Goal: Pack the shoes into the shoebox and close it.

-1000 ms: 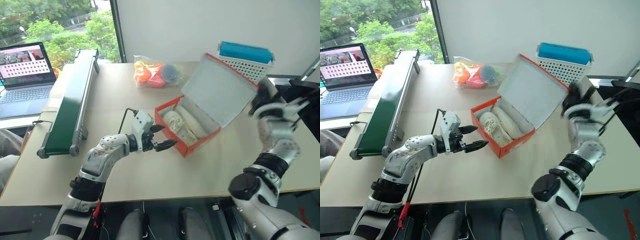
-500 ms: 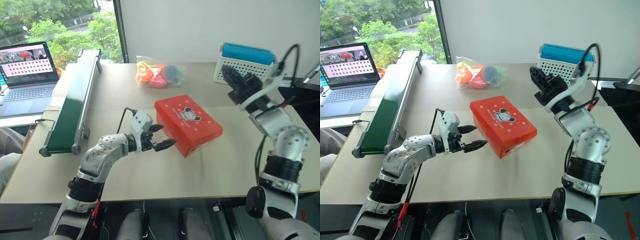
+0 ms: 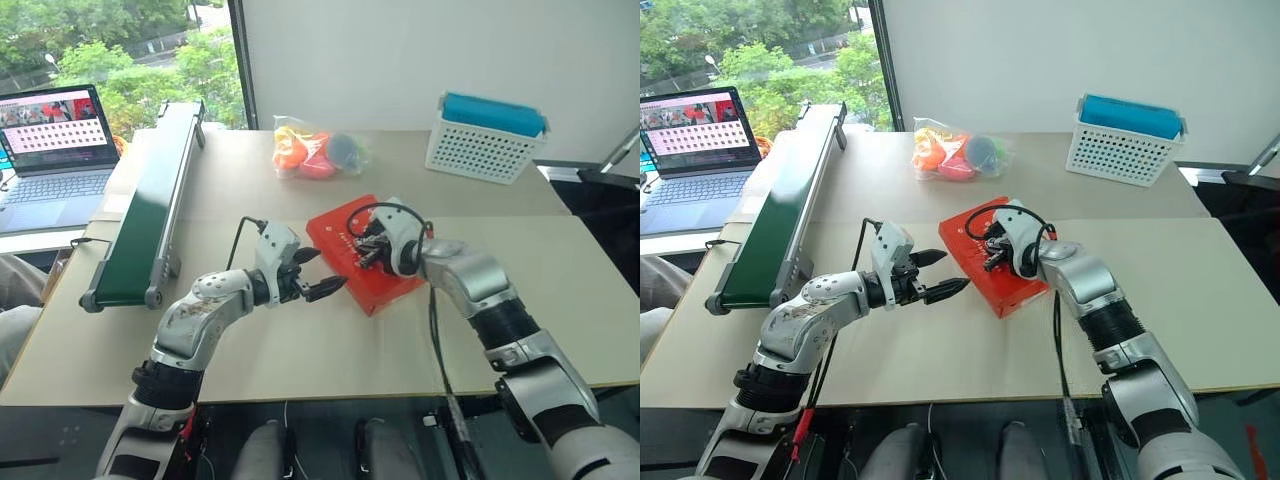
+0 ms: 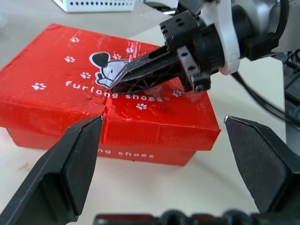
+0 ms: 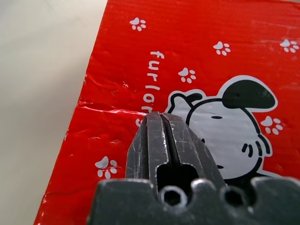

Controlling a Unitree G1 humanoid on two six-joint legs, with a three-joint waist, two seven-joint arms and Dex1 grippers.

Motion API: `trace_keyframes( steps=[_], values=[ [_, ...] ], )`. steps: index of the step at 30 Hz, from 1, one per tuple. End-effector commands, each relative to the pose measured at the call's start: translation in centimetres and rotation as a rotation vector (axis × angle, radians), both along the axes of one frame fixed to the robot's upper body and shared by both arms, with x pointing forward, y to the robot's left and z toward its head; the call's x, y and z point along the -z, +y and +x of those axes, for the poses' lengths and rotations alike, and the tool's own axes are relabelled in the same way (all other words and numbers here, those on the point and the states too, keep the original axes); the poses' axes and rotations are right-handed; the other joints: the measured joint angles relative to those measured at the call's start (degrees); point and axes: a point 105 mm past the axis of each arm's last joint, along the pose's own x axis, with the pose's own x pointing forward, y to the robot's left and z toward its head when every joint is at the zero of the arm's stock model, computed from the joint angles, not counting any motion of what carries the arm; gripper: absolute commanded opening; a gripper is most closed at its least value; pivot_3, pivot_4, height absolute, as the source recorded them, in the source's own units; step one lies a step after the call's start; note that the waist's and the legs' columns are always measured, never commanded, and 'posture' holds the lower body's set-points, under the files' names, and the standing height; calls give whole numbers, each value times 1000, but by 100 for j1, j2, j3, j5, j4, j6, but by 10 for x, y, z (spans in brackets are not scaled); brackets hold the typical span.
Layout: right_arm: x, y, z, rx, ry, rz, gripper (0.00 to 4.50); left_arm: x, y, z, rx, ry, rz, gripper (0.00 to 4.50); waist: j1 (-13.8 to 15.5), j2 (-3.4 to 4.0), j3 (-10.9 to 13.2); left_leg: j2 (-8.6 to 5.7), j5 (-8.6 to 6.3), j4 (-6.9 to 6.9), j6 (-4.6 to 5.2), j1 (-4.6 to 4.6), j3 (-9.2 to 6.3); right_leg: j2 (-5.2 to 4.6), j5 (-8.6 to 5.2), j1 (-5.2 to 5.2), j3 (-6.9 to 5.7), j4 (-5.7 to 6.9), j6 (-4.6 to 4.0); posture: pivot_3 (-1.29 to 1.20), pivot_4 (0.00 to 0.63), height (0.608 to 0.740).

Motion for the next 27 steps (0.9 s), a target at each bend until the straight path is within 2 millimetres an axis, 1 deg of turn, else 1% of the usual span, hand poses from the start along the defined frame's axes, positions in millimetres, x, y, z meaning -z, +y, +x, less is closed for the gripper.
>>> trace_keyframes(
  steps=[1,4,6,7,10,13,14,15,16,18,20,21,22,23,25,27],
  values=[
    [51,-14,-6,45,143,-96,96,-13,1,-4,-7,-54,-21,4453,-16,-3,-8,2,-1,-2,-2,15,-1,0,-6,15,-2,-4,8,0,150,699],
    [44,-13,-3,47,129,-69,96,-12,3,-4,-22,-53,-20,4453,-11,-1,-15,7,-13,-9,-21,59,-4,-1,-26,36,-5,-4,16,0,150,699],
    [39,-15,-1,57,115,-62,96,-12,5,-3,-36,-51,-22,4453,-12,-2,-16,8,-30,-12,-53,63,-4,-2,-22,38,-5,-1,7,0,150,699],
    [36,-17,0,65,105,-58,96,-12,6,-2,-45,-51,-26,4453,-12,-2,-16,8,-30,-12,-53,61,-3,-2,-13,40,-4,1,-8,0,150,699],
    [6,-24,2,70,10,30,96,-11,15,5,-112,-65,-33,4453,12,-1,-15,7,-13,-12,-23,53,-3,-1,-9,35,-4,4,-25,0,150,699],
    [-42,-45,-6,102,-133,199,96,-12,29,15,-224,-80,-55,4453,78,6,-9,4,-12,-11,-21,19,-6,-6,-10,10,-7,4,-25,0,150,699],
    [-51,-51,-9,110,-165,221,96,-11,32,16,-247,-83,-54,4453,118,6,-8,1,-11,-10,-20,2,-11,-9,-12,0,-10,6,-22,0,150,699],
    [-62,-61,-12,138,-213,246,96,-9,37,19,-288,-85,-55,4453,134,6,-8,-1,-10,-6,-21,-26,-11,-10,-10,-29,-9,8,-22,0,150,699],
    [-71,-78,-15,188,-260,258,96,-7,45,22,-340,-83,-65,4453,150,7,-7,-6,-6,-3,-26,-52,-8,-13,-8,-53,-7,11,-20,0,150,699],
    [-82,-114,-22,306,-330,236,96,-4,57,28,-436,-91,-76,4453,175,6,-5,-6,10,0,-52,-67,-4,-14,-4,-64,-9,10,-16,0,150,699],
    [-79,-157,-32,452,-391,96,96,-1,70,34,-549,-107,-77,4453,211,5,-4,-7,1,0,-37,-71,-4,-14,-4,-61,-14,4,-14,0,150,699],
    [-75,-172,-37,504,-406,24,96,1,74,35,-589,-105,-86,4453,223,5,-4,-7,-15,1,-9,-71,-4,-15,-4,-60,-15,3,-13,0,150,699],
    [-72,-186,-41,556,-417,-32,96,3,77,36,-618,-112,-85,4453,222,5,-4,-8,-19,2,-3,-71,-3,-15,-4,-57,-14,-1,-12,0,150,699],
    [-69,-197,-43,606,-426,-59,96,4,78,36,-635,-124,-84,4453,224,3,-3,-6,-20,4,-2,-70,0,-15,-4,-57,-14,-3,-12,0,150,699],
    [-66,-212,-49,683,-444,-86,96,6,80,35,-667,-131,-98,4453,181,4,-2,-4,-20,4,-2,-66,4,-15,-5,-56,-13,-4,-11,0,150,699],
    [-62,-228,-56,757,-474,-147,96,12,87,36,-728,-118,-112,4453,155,4,-2,-3,-16,4,-7,-64,9,-13,-4,-61,-5,-2,-12,0,150,699]
  ],
)
